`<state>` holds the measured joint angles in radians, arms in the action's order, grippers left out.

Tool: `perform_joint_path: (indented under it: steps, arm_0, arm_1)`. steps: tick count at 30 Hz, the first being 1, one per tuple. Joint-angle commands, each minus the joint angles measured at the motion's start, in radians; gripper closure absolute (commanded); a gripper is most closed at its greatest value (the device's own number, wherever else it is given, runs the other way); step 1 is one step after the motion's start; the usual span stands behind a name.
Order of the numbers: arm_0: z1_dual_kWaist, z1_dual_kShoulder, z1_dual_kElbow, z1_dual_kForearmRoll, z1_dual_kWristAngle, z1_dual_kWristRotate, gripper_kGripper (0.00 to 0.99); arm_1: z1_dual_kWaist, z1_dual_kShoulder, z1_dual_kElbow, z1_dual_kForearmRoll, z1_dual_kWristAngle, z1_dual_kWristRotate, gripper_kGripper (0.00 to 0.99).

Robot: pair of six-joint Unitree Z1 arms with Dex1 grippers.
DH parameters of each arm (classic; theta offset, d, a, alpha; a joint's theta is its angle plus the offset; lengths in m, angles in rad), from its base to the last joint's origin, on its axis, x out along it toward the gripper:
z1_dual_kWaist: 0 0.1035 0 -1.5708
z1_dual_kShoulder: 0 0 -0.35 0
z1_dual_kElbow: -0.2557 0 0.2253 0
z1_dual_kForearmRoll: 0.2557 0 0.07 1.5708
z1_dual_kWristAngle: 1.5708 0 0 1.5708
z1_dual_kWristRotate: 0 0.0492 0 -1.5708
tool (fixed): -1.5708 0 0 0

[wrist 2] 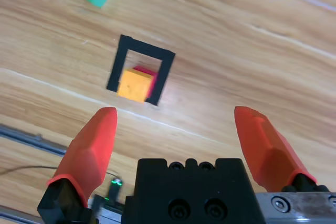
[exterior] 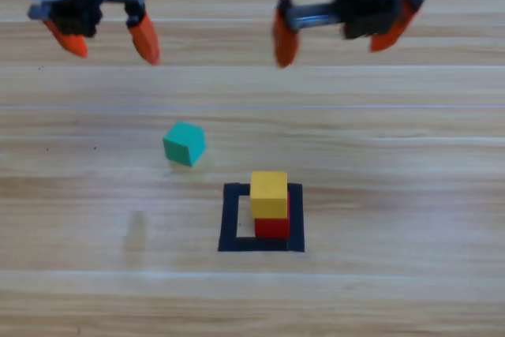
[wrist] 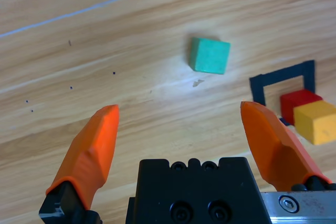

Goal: Stack the blocks in the rectangular block: red at the bottom, yellow in the middle, green on top

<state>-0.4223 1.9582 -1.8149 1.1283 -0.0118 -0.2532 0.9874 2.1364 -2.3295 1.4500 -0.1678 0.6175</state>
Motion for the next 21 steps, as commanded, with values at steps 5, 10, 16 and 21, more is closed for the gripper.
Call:
perform_joint_path:
  steps: [5,10,16,21]
  arm_0:
    - [-0.121,0.219,-0.035,-0.010,0.056,-0.020,0.016]
    - [-0.158,0.254,-0.070,-0.010,0.055,-0.026,0.013]
    - [-0.171,0.286,-0.083,-0.010,0.061,-0.035,0.014]
    - [-0.171,0.324,-0.093,-0.010,0.082,-0.046,0.019]
  arm_1:
    - [-0.191,-0.744,1.253,-1.106,0.418,-0.467,0.011]
    - [-0.190,-0.799,1.296,-1.047,0.402,-0.593,0.013]
    - [-0.190,-0.880,1.277,-0.951,0.406,-0.700,0.011]
    - [-0.190,-0.836,1.271,-0.951,0.436,-0.723,0.011]
